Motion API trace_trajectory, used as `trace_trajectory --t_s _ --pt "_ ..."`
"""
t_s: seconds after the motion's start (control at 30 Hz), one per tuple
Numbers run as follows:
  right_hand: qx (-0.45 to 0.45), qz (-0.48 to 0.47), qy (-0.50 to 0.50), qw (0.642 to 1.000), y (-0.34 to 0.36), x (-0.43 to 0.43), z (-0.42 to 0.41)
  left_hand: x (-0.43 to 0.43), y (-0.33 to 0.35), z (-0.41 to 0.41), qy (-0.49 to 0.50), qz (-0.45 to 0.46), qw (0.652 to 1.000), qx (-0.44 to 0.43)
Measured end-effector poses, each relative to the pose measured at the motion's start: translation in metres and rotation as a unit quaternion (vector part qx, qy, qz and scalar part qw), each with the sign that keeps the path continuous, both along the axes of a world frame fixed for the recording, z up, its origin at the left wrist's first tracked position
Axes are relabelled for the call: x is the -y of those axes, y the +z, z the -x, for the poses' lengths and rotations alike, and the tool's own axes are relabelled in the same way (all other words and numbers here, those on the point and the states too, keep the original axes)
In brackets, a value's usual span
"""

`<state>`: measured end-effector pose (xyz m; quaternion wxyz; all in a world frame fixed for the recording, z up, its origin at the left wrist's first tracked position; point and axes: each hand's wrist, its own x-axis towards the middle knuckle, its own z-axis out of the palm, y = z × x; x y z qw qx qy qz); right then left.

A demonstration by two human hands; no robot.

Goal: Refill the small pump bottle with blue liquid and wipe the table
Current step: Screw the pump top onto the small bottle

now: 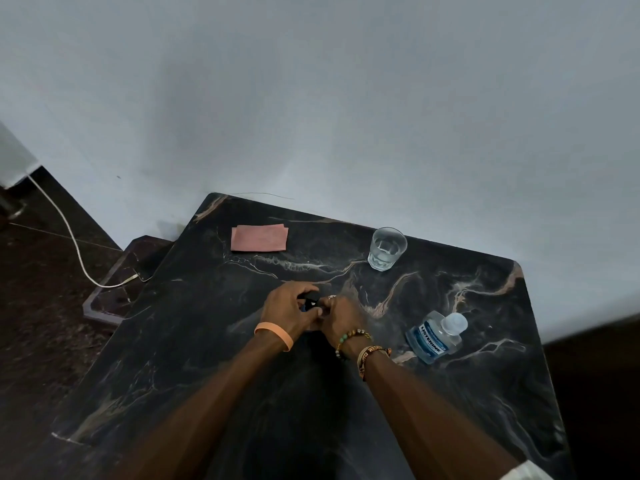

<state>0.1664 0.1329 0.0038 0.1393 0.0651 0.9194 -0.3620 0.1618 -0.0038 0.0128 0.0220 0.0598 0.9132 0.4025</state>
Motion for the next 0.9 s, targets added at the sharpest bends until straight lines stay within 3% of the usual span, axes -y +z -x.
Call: trace_trajectory --t_s 0.27,0.53,0.9 --pt "0.004 -0.018 0.024 1.000 -0.007 0.000 0.004 0.000 -0.002 -0.005 0.008 -0.037 0.999 0.016" --pt "-0.006 0.025 0.002 1.000 -0.008 -0.005 0.002 0.000 -0.006 -0.008 0.027 -0.076 0.996 0.032" --pt "-0.001 0.015 0.002 1.000 -0.010 0.000 0.002 -0.002 -0.011 -0.006 0.039 -0.063 0.997 0.026"
